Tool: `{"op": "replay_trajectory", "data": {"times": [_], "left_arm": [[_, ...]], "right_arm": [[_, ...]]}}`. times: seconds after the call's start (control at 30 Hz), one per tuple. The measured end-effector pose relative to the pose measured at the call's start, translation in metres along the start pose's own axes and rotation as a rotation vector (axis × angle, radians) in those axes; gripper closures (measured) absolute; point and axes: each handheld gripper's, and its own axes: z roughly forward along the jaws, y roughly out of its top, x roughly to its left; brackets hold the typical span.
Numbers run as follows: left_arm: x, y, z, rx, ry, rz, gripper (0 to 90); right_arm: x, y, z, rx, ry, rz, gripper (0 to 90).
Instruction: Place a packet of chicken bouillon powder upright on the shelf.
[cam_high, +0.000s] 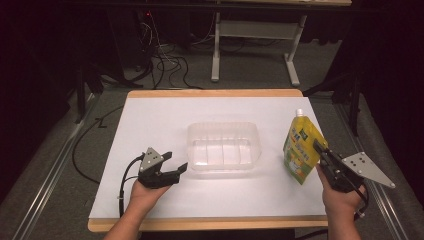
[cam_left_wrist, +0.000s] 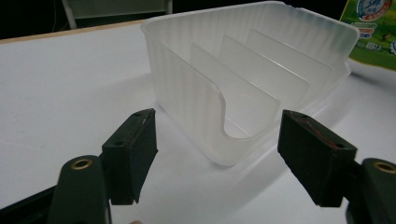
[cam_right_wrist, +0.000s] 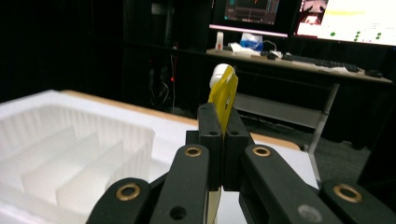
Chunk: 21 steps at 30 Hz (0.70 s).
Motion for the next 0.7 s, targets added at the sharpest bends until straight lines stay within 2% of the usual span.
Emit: {"op": "replay_trajectory", "data": {"times": [0.1, 0.13, 0.23, 0.47, 0.67, 0.7], "left_arm": [[0.001, 0.0, -0.002, -0.008, -0.002, -0.006, 31.0], [0.002, 0.0, -0.002, -0.011, 0.0, -0.005, 31.9], [0.004, 0.0, -0.004, -0.018, 0.003, -0.008, 32.6], [0.006, 0.001, -0.005, -0.029, 0.008, -0.019, 34.4], [0.007, 0.002, -0.006, -0.039, 0.002, -0.03, 36.8], [0.008, 0.002, -0.006, -0.04, 0.0, -0.033, 37.3]], "right_arm": [[-0.002, -0.004, 0.006, -0.003, -0.016, 0.032, 90.0], [-0.005, -0.011, 0.009, 0.01, -0.016, 0.057, 90.0], [-0.007, -0.019, 0.009, 0.035, -0.024, 0.062, 90.0], [-0.013, -0.029, -0.006, 0.049, -0.035, 0.074, 88.2], [-0.011, -0.034, -0.01, 0.076, -0.034, 0.064, 82.9], [-0.011, -0.036, -0.009, 0.088, -0.024, 0.067, 77.9]]}}
